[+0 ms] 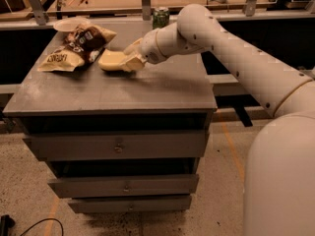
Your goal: Move sponge near brown chip bag
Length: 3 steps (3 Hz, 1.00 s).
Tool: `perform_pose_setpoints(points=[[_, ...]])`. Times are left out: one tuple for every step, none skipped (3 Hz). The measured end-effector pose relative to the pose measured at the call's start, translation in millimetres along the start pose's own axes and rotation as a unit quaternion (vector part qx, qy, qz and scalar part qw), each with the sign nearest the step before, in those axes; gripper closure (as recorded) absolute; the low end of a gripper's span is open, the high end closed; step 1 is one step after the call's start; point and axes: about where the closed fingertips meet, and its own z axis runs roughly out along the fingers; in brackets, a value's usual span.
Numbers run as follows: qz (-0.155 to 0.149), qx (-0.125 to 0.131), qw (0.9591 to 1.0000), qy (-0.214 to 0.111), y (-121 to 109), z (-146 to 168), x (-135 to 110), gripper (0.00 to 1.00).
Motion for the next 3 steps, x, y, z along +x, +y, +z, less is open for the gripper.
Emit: perform_pose_setpoints(points=[[-0.006, -0.005, 0.9999, -0.011, 3.4, 12.3, -11.9, 0.12], [-0.007, -0.001, 0.9998, -0.02, 6.8, 7.1, -14.3, 0.0], [-0.003, 0.023, 0.9993, -0.029, 7.0, -22.0, -12.1, 0.0]])
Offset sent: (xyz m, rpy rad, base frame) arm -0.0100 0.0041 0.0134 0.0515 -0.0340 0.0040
